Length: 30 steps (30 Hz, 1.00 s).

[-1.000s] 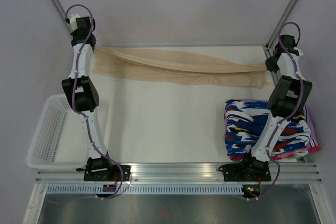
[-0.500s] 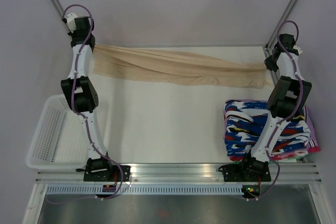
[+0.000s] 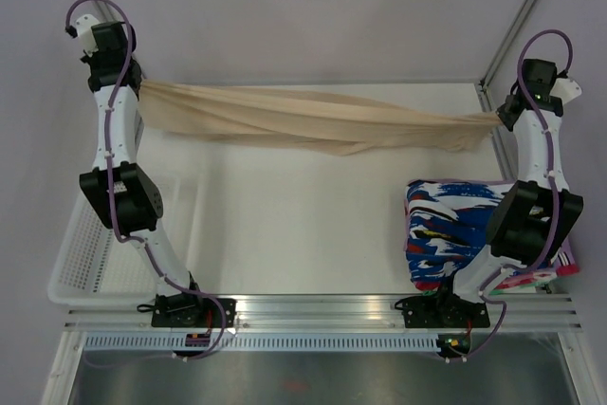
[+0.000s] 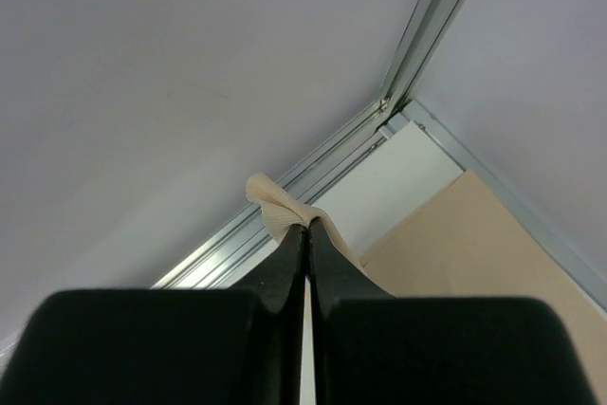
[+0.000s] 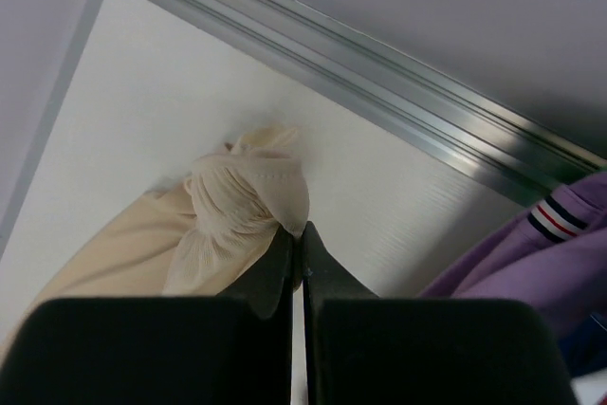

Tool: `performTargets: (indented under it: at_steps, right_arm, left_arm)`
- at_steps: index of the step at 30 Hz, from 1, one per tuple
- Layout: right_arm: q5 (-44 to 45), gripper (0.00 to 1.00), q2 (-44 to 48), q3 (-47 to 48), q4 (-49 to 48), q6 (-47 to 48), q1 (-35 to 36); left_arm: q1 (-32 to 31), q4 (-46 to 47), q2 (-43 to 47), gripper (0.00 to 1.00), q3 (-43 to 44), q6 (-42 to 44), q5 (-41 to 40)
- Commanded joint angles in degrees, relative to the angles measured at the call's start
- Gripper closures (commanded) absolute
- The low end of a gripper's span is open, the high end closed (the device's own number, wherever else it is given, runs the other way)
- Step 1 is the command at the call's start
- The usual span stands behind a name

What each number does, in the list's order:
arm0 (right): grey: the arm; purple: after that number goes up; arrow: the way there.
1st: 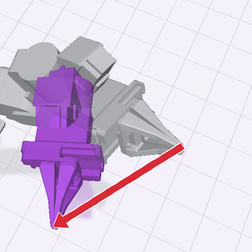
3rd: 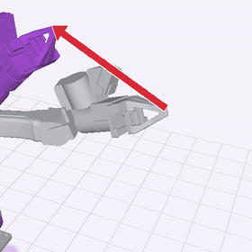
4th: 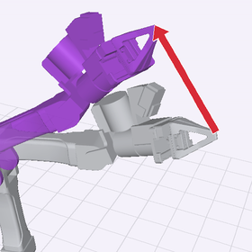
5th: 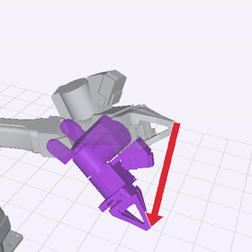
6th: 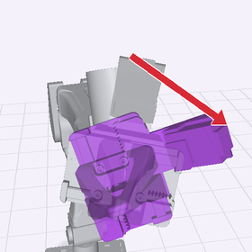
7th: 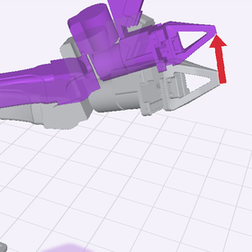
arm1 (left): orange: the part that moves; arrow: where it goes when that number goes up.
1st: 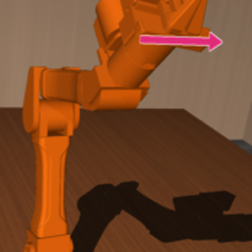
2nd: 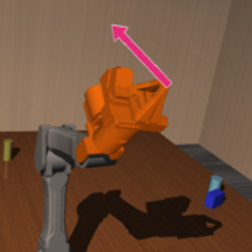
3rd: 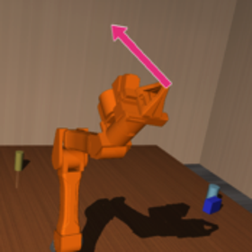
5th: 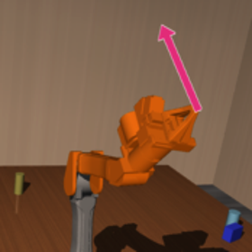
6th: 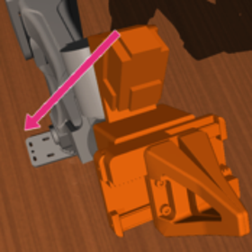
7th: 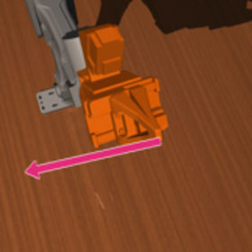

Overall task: Fold and stack the trousers
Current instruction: Fold the trousers

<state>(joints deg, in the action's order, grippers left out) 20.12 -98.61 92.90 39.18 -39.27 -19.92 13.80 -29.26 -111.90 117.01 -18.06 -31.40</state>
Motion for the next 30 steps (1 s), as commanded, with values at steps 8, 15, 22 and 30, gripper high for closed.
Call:
performTargets:
  at_steps: [8, 15, 22, 30]
  right_arm:
    - [7.4, 1.00, 2.3, -3.3, 6.7, -3.4, -0.8]
    - [6.1, 1.00, -5.0, 1.2, 6.1, -3.0, -0.9]
    - [4.8, 1.00, -16.1, 9.6, 6.9, -2.6, -0.8]
    - [0.5, 1.00, -22.0, 12.3, 0.4, -2.2, -0.7]
  left_arm:
    - [1.5, -4.0, -1.5, 0.98, 1.4, 2.6, 0.4]
    - [1.5, -12.6, -12.0, 0.98, 13.4, 0.5, 0.6]
    - [1.5, -15.1, -17.9, 0.98, 16.1, -1.1, -0.5]
    - [-1.3, -3.0, -23.1, 0.98, 18.9, -1.9, 0.9]
